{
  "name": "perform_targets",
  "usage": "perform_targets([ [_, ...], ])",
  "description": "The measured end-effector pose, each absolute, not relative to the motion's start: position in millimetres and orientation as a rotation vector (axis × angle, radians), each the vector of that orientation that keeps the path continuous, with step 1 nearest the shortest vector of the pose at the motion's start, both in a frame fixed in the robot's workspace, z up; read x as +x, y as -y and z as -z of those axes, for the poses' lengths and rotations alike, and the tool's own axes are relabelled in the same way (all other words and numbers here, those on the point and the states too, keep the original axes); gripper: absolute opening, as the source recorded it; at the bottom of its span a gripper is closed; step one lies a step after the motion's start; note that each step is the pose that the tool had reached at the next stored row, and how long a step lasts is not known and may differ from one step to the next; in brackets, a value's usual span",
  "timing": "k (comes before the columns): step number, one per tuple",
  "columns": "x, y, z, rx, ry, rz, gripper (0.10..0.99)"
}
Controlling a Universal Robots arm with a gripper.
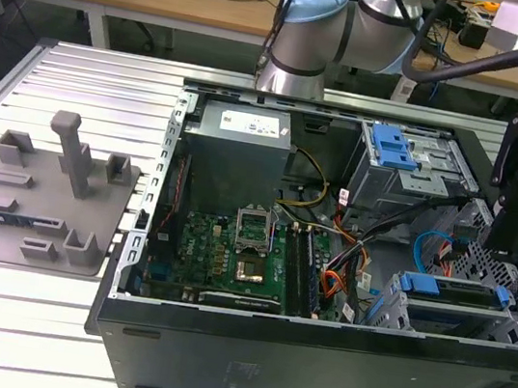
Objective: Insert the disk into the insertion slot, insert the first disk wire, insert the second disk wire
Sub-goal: 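Insert the first disk wire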
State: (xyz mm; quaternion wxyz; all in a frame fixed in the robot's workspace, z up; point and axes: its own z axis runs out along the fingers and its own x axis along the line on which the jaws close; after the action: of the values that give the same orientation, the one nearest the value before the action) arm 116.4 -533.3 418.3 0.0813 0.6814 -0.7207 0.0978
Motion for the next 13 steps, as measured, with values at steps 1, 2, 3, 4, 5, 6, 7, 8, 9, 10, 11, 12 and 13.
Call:
perform_targets([
  [1, 116, 533, -417, 2.023, 2.165, -0.291, 0.561],
  [2, 116, 533, -416, 2.018, 2.168, -0.291, 0.561],
  [3, 116, 527, -415, 2.012, 2.163, -0.301, 0.561],
  [4, 116, 516, -414, 2.004, 2.153, -0.318, 0.561],
  [5, 116, 508, -413, 1.995, 2.144, -0.335, 0.561],
  [6, 116, 500, -413, 1.986, 2.133, -0.352, 0.561],
  [7, 116, 494, -412, 1.981, 2.129, -0.359, 0.561],
  [8, 116, 490, -411, 1.979, 2.126, -0.364, 0.561],
  [9, 116, 482, -410, 1.976, 2.122, -0.37, 0.561],
  [10, 116, 476, -409, 1.973, 2.12, -0.374, 0.561],
  [11, 116, 472, -408, 1.971, 2.118, -0.378, 0.561],
  [12, 116, 463, -407, 1.97, 2.116, -0.381, 0.561],
  [13, 117, 455, -405, 1.969, 2.115, -0.381, 0.561],
])
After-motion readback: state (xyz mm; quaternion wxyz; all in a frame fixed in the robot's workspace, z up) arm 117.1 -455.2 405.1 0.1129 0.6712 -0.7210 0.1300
